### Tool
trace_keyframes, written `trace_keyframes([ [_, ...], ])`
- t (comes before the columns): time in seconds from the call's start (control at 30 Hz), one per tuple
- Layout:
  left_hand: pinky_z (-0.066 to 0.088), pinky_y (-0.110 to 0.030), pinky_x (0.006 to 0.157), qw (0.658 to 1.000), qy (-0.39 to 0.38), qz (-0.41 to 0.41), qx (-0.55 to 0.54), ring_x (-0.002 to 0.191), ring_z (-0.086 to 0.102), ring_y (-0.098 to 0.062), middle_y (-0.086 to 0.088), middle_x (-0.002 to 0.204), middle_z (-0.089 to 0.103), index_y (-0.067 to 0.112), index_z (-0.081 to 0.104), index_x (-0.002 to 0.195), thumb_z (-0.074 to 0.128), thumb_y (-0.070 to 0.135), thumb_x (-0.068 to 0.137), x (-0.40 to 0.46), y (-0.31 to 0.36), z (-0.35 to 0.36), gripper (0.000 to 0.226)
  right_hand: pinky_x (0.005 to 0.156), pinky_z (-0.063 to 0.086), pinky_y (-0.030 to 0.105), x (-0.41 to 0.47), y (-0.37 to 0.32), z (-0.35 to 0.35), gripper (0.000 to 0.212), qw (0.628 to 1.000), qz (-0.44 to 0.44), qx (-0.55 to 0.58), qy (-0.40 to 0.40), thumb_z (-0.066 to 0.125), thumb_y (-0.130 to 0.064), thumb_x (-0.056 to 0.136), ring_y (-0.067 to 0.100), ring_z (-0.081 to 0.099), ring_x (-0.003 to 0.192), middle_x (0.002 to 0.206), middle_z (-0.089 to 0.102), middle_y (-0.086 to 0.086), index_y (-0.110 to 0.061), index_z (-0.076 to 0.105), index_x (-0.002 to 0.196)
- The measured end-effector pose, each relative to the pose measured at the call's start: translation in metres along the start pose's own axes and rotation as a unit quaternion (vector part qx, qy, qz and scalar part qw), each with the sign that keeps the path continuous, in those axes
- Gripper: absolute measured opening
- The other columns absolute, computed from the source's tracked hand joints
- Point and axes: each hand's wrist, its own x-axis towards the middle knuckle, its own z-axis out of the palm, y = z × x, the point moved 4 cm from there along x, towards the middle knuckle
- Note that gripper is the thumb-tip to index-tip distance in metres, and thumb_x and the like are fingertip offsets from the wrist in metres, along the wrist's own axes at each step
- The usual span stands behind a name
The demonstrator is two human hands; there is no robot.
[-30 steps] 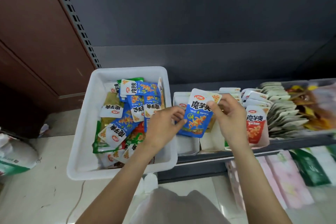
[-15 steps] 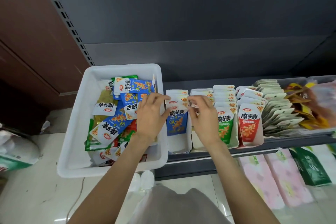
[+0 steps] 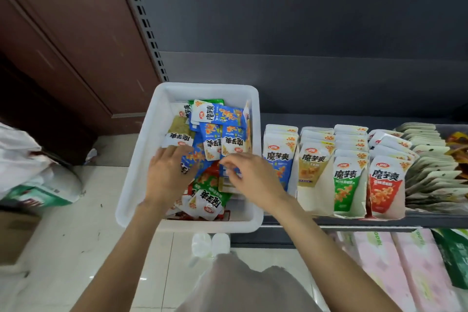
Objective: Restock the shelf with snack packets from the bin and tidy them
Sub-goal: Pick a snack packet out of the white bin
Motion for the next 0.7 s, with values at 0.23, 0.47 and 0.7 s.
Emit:
trace_keyframes([
  [0.23, 0.039, -0.034, 0.095, 0.986, -0.142, 0.004, 0.082, 0.113, 0.045, -0.024, -0.001, 0.118, 0.055, 0.021, 0.057, 0.126, 0.069, 0.036, 0.078, 0.003, -0.019, 0.019, 0.052, 0.115, 0.023, 0.046, 0.068, 0.021, 0.068, 0.071, 0.971, 0.139, -0.175, -0.082, 0.046, -0.039, 0.096, 0.039, 0.018, 0.141, 0.154, 0.01, 0.024, -0.007, 0.011, 0.15],
  [0.47, 0.038, -0.031, 0.096, 0.984, -0.151, 0.016, 0.088, 0.115, 0.04, -0.021, 0.002, 0.119, 0.05, 0.025, 0.054, 0.13, 0.065, 0.043, 0.082, 0.005, -0.019, 0.022, 0.053, 0.118, 0.01, 0.04, 0.146, 0.037, 0.072, 0.068, 0.968, 0.14, -0.197, -0.067, 0.048, -0.014, 0.096, 0.032, 0.005, 0.145, 0.157, 0.003, 0.019, -0.009, 0.007, 0.15],
  [0.7, 0.032, -0.029, 0.099, 0.983, -0.16, 0.008, 0.086, 0.118, 0.039, -0.016, 0.007, 0.123, 0.048, 0.031, 0.053, 0.13, 0.058, 0.047, 0.085, 0.008, -0.024, 0.023, 0.048, 0.094, 0.045, 0.04, 0.126, 0.02, 0.073, 0.052, 0.945, 0.052, -0.318, -0.056, 0.05, 0.0, 0.088, 0.031, 0.053, 0.115, 0.126, 0.053, 0.017, -0.001, 0.032, 0.136],
])
